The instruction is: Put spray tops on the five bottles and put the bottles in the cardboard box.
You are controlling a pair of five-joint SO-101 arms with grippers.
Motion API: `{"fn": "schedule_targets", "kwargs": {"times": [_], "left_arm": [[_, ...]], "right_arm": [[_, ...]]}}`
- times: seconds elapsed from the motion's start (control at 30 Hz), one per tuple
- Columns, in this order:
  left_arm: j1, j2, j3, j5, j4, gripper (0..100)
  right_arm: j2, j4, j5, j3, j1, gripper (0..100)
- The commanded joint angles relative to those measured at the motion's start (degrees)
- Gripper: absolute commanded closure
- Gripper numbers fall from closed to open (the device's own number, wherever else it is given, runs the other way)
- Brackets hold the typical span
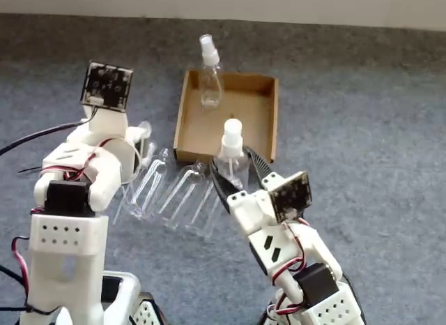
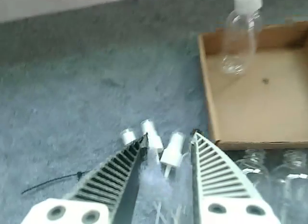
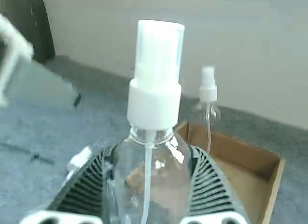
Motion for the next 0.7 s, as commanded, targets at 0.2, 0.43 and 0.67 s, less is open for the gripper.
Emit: {"fn": "schedule_targets", "kwargs": {"times": [0.2, 0.43, 0.67], "left_arm": [[-9.8, -0.4, 25.4, 7.5, -28.8, 85], [-9.7, -0.4, 27.2, 7.5, -31.3, 85], [-9.6, -0.4, 27.3, 7.5, -31.5, 85]], "right_arm": [[31.0, -27.6, -0.4, -12.2, 0.8, 99.4], [59.6, -37.5, -0.2, -28.1, 0.7, 99.4], [77.8, -44.5, -0.5, -38.3, 0.9, 99.4]]}}
